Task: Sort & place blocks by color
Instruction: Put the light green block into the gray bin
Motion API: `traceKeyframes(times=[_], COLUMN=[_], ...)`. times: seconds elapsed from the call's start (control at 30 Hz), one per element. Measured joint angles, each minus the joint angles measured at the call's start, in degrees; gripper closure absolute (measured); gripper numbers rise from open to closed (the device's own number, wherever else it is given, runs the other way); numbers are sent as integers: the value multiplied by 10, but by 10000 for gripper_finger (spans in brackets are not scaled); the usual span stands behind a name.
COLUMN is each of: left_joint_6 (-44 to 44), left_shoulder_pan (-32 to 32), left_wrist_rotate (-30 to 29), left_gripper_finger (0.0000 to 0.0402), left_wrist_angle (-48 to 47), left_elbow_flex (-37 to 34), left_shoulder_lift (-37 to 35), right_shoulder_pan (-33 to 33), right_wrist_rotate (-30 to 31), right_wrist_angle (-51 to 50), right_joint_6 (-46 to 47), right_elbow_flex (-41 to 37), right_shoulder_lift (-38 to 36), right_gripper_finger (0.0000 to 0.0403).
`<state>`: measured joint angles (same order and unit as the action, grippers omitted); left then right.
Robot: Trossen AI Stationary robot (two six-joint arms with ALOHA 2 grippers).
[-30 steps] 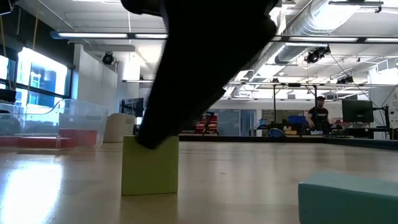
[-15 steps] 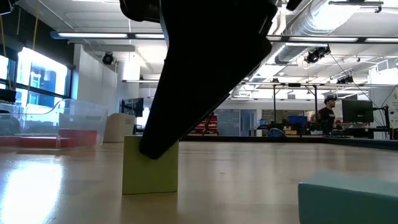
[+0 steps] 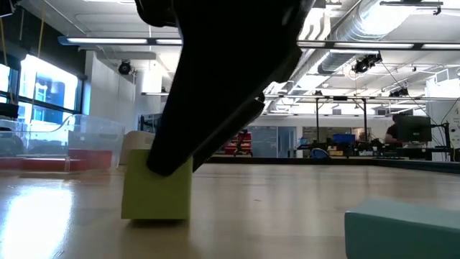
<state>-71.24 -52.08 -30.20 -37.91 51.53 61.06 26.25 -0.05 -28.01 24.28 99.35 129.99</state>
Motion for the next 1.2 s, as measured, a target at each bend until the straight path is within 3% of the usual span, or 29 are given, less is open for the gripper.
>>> traceKeyframes(times=[0.27, 0.83, 1.0, 1.2], left_joint_6=[24, 83, 127, 219], left_shoulder_pan=[24, 133, 158, 200], left_wrist_rotate=[12, 68, 73, 66], left_gripper_finger=[296, 267, 267, 264], left_wrist_angle=[-11, -79, -81, -83], left_elbow_flex=[0, 0, 0, 0], left_shoulder_lift=[0, 0, 0, 0], right_shoulder_pan=[-32, -145, -176, -211], right_wrist_rotate=[10, 32, 27, -20], right_wrist_angle=[-10, -207, -244, -289], right_joint_6=[-31, -255, -309, -348], right_elbow_flex=[50, 233, 285, 355], right_shoulder_lift=[1, 0, 0, 0], right_gripper_finger=[299, 299, 299, 299])
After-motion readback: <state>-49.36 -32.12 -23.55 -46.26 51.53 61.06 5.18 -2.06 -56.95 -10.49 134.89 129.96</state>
